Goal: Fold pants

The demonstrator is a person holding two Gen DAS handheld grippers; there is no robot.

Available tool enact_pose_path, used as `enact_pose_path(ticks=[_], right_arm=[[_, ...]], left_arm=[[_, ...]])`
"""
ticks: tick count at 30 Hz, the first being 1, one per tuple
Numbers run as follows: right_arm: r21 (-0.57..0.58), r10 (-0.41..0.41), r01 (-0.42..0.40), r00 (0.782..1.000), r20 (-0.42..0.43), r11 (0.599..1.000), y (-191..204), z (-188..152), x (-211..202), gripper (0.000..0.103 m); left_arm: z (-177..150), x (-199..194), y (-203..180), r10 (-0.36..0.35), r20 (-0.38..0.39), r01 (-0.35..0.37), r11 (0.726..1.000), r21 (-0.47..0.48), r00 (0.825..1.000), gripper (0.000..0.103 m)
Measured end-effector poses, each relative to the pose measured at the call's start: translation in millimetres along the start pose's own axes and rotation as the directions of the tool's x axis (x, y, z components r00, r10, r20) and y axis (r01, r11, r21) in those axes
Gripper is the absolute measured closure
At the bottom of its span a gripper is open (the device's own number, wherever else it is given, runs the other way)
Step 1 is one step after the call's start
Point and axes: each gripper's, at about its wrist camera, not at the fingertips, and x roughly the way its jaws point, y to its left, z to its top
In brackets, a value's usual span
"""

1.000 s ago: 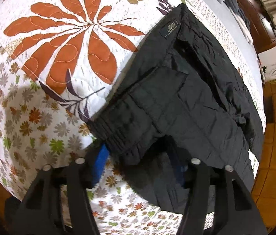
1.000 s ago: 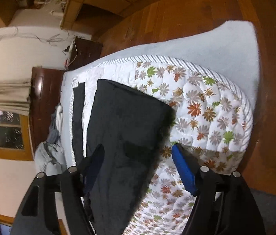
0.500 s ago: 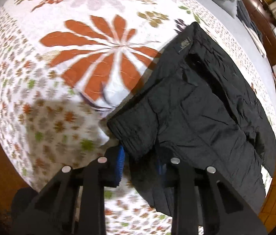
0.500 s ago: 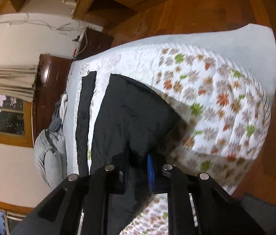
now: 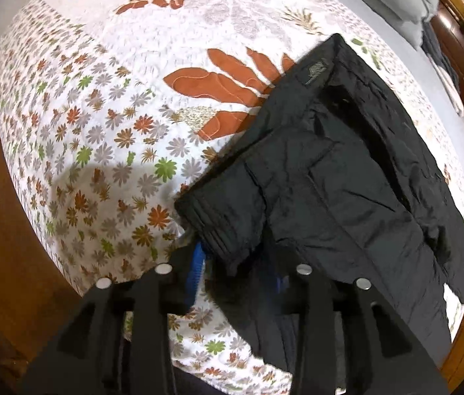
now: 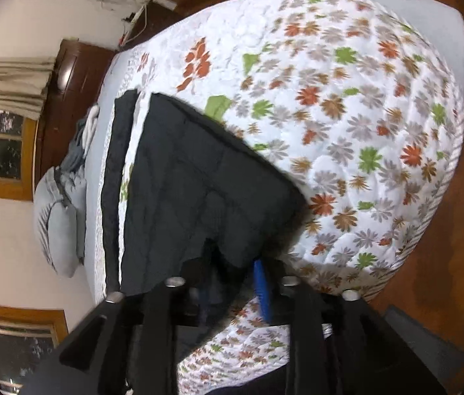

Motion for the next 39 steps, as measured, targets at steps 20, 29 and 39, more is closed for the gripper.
enact_pose_path(ticks=[20, 29, 39], right_arm=[[-0.299, -0.116, 0.097, 0.992, -0.047, 0.949, 150.5, 45.6, 45.7, 0.015], [-0.428, -0.153, 0.08, 0.978, -0.14, 0.9, 218.4, 83.8, 145.1, 0.015], [-0.562, -0.187, 0.089, 0.975, -0.119, 0.822, 311.0, 215.3, 226.1, 0.015]], left_arm=[[257.0, 68.6, -139.6, -0.231, -0.113, 0.254, 0.925, 0.283, 0.966, 0.01], [264.7, 135.0, -164.0, -0.189, -0.241, 0.27, 0.888, 0.371, 0.952, 0.04], [260.7, 135.4, -180.3, -0.123, -0.236, 0.221, 0.863, 0.454, 0.964, 0.07]])
